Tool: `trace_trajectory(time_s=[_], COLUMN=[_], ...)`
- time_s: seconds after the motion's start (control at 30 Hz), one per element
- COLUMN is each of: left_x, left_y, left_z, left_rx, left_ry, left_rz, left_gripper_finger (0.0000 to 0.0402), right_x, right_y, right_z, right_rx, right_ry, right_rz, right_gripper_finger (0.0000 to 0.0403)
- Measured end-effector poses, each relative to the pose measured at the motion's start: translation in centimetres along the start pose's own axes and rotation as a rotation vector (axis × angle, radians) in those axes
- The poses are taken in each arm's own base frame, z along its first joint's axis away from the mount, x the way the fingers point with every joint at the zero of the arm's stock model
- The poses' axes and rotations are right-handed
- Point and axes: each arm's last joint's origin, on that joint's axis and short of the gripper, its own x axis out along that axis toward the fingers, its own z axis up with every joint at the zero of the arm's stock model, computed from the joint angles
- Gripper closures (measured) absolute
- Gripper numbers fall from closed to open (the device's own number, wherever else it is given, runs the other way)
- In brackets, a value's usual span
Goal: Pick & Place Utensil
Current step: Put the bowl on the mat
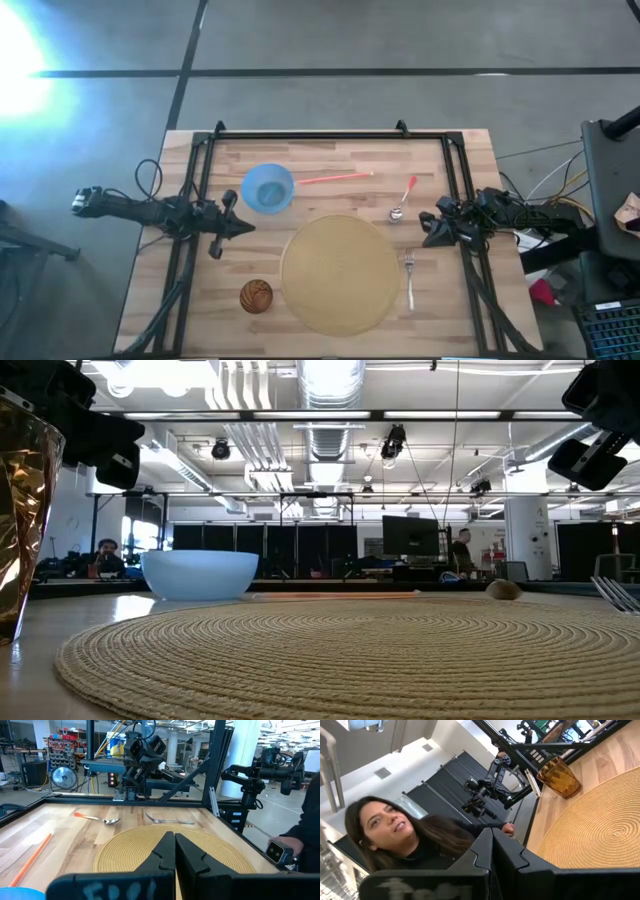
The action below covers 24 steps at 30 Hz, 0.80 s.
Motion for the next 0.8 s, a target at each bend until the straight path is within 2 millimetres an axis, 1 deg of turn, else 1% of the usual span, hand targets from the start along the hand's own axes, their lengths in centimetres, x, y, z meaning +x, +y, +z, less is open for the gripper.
trace_trajectory(time_s=[0.4, 0.57, 0.8], left_x=[0.00, -0.01, 0.00], left_y=[0.00, -0.02, -0.01], left_z=[0.01, 0.32, 0.21], left_rx=[-0.003, -0.126, -0.135], left_ry=[-0.001, -0.033, -0.022], left_rz=[0.000, -0.005, -0.002], left_gripper_finger=[0.0401, 0.0401, 0.0401], right_x=[0.00, 0.00, 0.00], right_y=[0.00, 0.01, 0.00], right_z=[0.00, 0.00, 0.00], right_rx=[0.000, 0.000, 0.000], right_ry=[0.000, 0.000, 0.000], right_rz=[0.000, 0.000, 0.000], right_gripper_finger=[0.0394, 0.0394, 0.0394])
